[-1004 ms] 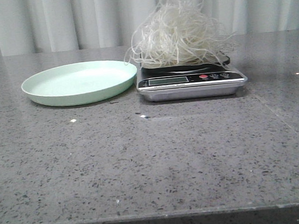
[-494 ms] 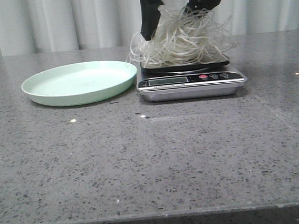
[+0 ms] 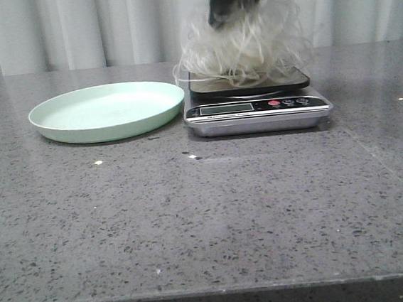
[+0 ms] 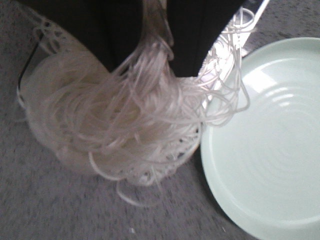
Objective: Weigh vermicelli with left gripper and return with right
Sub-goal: 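Carry the vermicelli with the right gripper back onto the green plate and release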
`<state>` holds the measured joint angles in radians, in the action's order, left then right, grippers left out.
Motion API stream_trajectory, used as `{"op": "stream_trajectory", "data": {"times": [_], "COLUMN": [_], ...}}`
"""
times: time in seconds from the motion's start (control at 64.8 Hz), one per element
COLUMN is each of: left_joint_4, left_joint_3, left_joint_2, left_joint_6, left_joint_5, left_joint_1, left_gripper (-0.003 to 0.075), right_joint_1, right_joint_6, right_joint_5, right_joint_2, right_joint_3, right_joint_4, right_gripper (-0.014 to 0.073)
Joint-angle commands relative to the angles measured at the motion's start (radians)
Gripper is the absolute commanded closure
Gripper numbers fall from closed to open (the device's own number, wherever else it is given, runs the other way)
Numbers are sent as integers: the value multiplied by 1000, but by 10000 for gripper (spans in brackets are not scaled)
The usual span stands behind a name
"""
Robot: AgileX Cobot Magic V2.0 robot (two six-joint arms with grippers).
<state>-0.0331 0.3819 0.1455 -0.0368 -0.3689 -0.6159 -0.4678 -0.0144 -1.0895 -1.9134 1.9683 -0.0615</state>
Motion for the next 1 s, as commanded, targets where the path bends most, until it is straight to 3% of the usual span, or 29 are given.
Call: {"op": "stream_trajectory", "data": {"times": [0.0,0.34,0.525,0.633,0.772,0.988], "left_joint_4": [7,7,7,7,7,7], "left_joint_3": [26,26,26,26,26,26], "left_joint_2": [11,11,11,11,11,11], "left_joint_6": [9,9,9,9,9,9], "left_joint_5": [80,80,80,80,80,80], "left_joint_1": [-7,-7,-7,-7,-7,-7], "left_gripper": [588,588,588,588,588,588], "right_joint_1": [-40,-166,-198,-204,-204,-160], "right_joint_6": [-1,-1,-1,-1,-1,-1], "right_joint_5": [34,123,143,146,147,94], "right_joint_2": [71,-20,-130,-163,-150,-44], "right_joint_3": [147,217,217,217,217,215], "right_joint_4": [-22,-60,-148,-148,-136,-112], "right_gripper": [426,424,408,261,-21,4]}}
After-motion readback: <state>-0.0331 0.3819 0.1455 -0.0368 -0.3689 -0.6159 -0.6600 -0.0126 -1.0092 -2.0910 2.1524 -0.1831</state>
